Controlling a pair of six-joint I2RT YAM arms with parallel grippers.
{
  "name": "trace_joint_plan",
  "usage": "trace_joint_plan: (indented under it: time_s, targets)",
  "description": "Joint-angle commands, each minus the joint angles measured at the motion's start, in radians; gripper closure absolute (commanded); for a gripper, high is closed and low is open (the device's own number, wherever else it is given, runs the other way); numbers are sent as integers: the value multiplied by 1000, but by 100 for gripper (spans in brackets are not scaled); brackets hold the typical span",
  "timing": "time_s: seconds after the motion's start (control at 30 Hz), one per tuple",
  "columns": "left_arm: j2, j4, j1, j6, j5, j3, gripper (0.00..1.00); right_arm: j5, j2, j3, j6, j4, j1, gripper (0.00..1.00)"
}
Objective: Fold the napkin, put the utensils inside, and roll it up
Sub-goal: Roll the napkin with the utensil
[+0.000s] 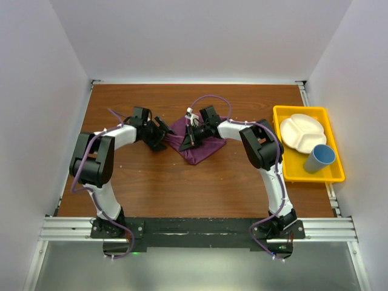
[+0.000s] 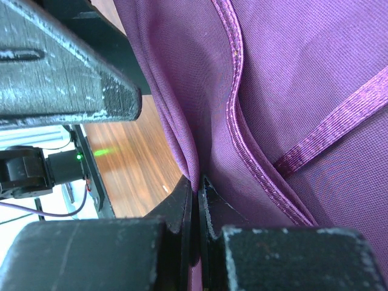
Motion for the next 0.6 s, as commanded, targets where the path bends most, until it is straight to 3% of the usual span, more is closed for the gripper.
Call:
trace_joint_plan:
  time_s: [0.0,0.33,0.57]
  targets:
    - [50,-55,-12,-60,-73,71,18,64,47,-11,-37,-41,7,100]
    - [111,-232,-13,-5,-257,175,31,78,53,15,-79,-85,4,100]
    - [146,-220,-18,52,-299,166,43,92,55,21,-103,-103,5,100]
